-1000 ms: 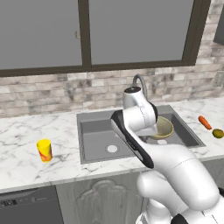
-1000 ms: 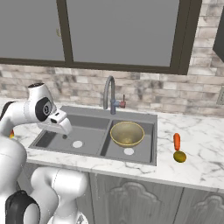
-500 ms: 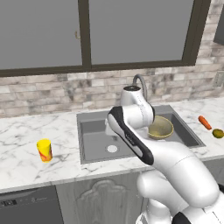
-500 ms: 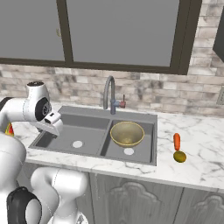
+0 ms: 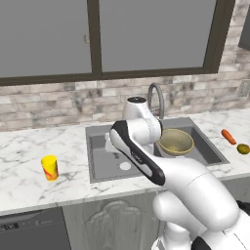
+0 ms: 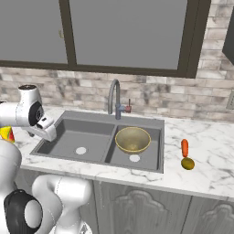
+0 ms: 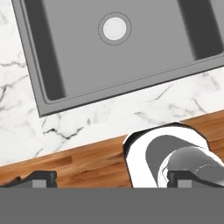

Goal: Remove the carrot and orange from the sink. Then move the bowl and cup from the counter to the sink for washing.

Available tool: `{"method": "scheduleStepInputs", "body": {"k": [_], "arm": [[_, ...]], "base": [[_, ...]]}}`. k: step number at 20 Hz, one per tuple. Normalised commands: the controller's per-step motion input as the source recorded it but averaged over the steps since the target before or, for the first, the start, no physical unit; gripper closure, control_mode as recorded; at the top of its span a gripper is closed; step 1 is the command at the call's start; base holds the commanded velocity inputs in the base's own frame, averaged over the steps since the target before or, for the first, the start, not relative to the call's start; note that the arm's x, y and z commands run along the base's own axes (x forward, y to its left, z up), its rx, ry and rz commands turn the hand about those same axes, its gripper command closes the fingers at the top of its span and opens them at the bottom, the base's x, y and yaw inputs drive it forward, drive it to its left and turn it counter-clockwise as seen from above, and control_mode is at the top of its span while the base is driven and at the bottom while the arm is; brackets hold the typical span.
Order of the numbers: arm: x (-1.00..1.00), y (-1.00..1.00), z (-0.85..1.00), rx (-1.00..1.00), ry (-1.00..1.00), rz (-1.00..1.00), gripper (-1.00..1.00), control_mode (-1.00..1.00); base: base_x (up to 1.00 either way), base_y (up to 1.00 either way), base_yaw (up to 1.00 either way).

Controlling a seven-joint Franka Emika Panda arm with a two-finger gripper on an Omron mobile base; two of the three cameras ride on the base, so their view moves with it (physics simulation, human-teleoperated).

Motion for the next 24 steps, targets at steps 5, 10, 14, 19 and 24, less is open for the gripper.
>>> {"method": "scheduleStepInputs", "body": {"k": [5, 10, 14, 19, 24], "arm": [[0.01, 0.43, 0.07, 0.0, 0.0, 0.05, -1.0, -1.0], [0.03, 0.44, 0.08, 0.0, 0.0, 0.04, -1.0, -1.0], [0.04, 0.41, 0.12, 0.0, 0.0, 0.01, -1.0, -1.0], [0.01, 0.37, 0.17, 0.0, 0.0, 0.0, -1.0, -1.0], [0.01, 0.36, 0.15, 0.0, 0.0, 0.0, -1.0, -1.0]], "base": [[0.0, 0.0, 0.0], [0.0, 0.0, 0.0], [0.0, 0.0, 0.0], [0.0, 0.0, 0.0], [0.0, 0.0, 0.0]]}}
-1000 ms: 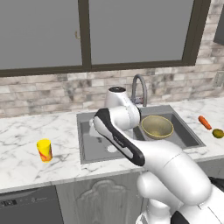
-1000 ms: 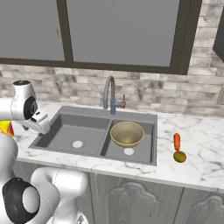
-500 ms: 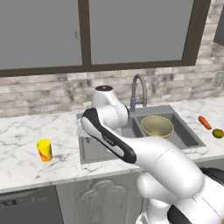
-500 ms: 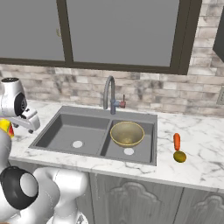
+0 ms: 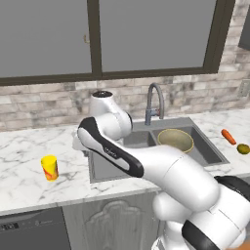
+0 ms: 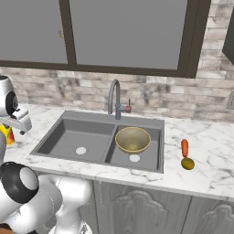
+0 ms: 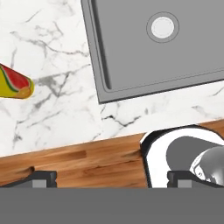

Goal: Remove the carrot and orange from the sink. Then move the bowl and cup from the counter to the sink for washing.

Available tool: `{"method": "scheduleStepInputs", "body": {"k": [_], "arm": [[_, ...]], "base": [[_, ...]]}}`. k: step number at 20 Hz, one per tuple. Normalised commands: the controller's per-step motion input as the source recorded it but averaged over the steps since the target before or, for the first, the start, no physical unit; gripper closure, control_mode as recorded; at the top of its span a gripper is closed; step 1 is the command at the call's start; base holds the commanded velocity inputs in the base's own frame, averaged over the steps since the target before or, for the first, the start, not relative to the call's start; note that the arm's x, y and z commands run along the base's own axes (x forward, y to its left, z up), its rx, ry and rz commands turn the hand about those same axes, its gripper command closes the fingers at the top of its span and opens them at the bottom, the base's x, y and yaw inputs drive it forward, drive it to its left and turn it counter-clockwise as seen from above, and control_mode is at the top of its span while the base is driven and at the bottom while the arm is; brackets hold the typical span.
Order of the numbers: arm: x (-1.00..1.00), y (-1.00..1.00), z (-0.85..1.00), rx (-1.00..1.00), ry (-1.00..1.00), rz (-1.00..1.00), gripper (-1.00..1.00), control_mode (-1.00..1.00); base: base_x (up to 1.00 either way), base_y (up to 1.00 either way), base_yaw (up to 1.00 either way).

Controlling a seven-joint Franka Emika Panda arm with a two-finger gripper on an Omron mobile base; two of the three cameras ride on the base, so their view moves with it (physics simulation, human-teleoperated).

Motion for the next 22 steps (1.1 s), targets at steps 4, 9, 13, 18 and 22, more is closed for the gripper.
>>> {"method": "scheduleStepInputs", "body": {"k": [4, 9, 13, 18, 22], "arm": [[0.05, 0.34, 0.03, 0.0, 0.0, 0.0, -1.0, -1.0], [0.06, 0.3, 0.0, 0.0, 0.02, 0.0, -1.0, -1.0], [0.11, 0.29, 0.0, 0.0, 0.04, 0.0, -1.0, -1.0], [0.17, 0.29, -0.02, 0.0, 0.06, 0.0, -1.0, -1.0], [0.17, 0.28, -0.08, 0.0, 0.07, 0.0, -1.0, -1.0]], "base": [[0.0, 0.0, 0.0], [0.0, 0.0, 0.0], [0.0, 0.0, 0.0], [0.0, 0.0, 0.0], [0.0, 0.0, 0.0]]}}
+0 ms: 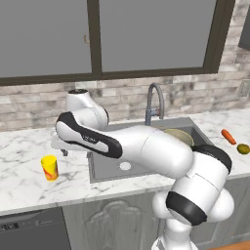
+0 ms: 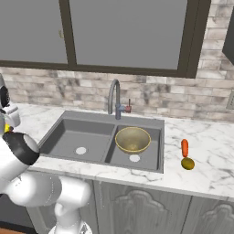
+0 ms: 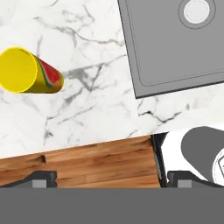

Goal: Remove the carrot and orange from the sink. Then move the bowl and cup from the counter to the sink for washing.

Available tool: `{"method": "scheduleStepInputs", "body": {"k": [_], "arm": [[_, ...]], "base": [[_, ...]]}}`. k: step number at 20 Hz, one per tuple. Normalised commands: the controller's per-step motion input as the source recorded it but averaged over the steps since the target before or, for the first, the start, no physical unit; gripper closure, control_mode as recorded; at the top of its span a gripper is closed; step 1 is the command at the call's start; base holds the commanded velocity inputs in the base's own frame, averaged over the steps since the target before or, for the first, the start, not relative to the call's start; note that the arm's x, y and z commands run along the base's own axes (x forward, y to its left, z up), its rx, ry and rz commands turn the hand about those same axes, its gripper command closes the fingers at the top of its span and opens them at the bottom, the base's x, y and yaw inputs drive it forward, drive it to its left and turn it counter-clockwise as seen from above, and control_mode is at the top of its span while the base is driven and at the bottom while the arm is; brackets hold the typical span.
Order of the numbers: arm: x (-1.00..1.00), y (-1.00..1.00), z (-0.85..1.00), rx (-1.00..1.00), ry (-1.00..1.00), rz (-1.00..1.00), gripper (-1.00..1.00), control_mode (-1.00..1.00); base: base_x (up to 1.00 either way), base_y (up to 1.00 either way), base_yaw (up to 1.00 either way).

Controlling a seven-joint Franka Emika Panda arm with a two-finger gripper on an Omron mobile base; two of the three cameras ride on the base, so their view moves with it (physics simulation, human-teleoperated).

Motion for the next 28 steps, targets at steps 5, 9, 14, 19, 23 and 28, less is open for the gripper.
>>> {"method": "scheduleStepInputs", "body": {"k": [5, 9, 14, 19, 23, 28], "arm": [[0.13, 0.21, -0.11, 0.0, 0.07, 0.0, -1.0, -1.0], [0.2, 0.18, -0.1, 0.0, 0.08, 0.0, -1.0, -1.0], [0.2, 0.16, -0.11, -0.03, 0.02, 0.0, -1.0, -1.0], [0.13, 0.15, -0.1, -0.11, 0.0, 0.0, -1.0, -1.0], [0.15, 0.16, -0.1, -0.1, 0.0, 0.0, -1.0, -1.0], [0.18, 0.13, -0.08, -0.05, 0.0, 0.0, -1.0, -1.0]], "base": [[0.0, 0.0, 0.0], [0.0, 0.0, 0.0], [0.0, 0.0, 0.0], [0.0, 0.0, 0.0], [0.0, 0.0, 0.0], [0.0, 0.0, 0.0]]}}
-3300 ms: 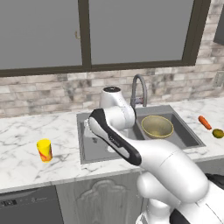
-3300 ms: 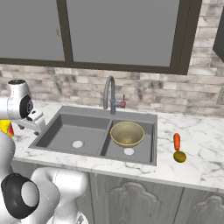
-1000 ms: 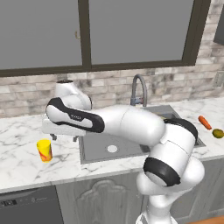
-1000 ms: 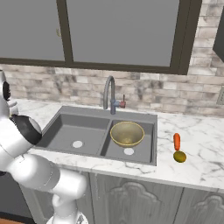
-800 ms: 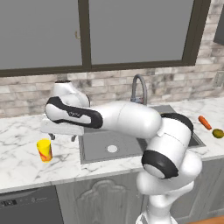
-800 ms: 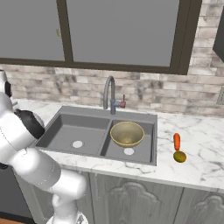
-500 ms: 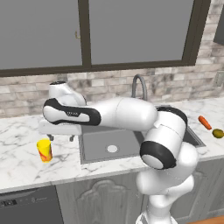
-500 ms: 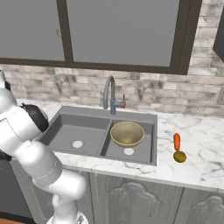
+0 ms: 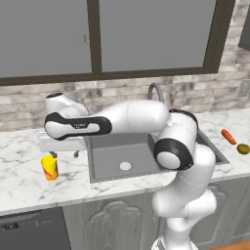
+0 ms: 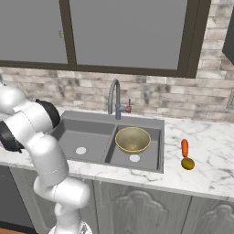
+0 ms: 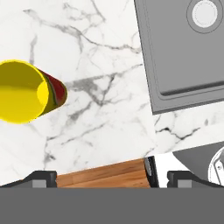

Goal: Remove the carrot and orange from the sink. Then move the bowl and cup from the counter to the sink for washing.

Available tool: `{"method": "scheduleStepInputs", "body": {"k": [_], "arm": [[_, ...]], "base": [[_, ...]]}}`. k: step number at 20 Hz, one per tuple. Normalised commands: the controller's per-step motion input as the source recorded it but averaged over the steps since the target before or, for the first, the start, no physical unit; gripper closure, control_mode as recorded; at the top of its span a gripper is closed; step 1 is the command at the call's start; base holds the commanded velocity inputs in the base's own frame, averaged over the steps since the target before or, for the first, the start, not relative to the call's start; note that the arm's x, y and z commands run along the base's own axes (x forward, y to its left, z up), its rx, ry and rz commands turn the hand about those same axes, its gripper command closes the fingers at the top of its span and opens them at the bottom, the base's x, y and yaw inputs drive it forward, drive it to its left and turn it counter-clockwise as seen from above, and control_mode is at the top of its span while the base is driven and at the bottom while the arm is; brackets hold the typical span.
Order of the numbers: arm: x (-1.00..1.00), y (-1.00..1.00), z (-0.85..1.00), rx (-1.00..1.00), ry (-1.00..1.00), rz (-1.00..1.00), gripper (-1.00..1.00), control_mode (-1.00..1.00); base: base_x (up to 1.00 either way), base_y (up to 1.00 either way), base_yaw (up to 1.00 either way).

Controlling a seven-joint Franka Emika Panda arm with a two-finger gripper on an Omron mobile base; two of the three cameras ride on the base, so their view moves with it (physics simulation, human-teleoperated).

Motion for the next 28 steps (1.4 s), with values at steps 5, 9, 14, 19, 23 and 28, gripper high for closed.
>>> {"method": "scheduleStepInputs", "body": {"k": [5, 9, 14, 19, 23, 28], "arm": [[0.18, 0.13, -0.09, -0.03, 0.0, 0.0, -1.0, -1.0], [0.17, 0.13, -0.11, -0.01, 0.0, 0.0, -1.0, -1.0], [0.15, 0.1, -0.15, 0.0, 0.01, 0.0, -1.0, -1.0], [0.13, 0.05, -0.18, 0.0, 0.03, 0.0, -1.0, -1.0], [0.16, 0.02, -0.18, 0.0, 0.03, 0.0, -1.0, -1.0], [0.16, 0.0, -0.17, 0.0, 0.02, 0.0, -1.0, -1.0]], "base": [[0.0, 0.0, 0.0], [0.0, 0.0, 0.0], [0.0, 0.0, 0.0], [0.0, 0.0, 0.0], [0.0, 0.0, 0.0], [0.0, 0.0, 0.0]]}}
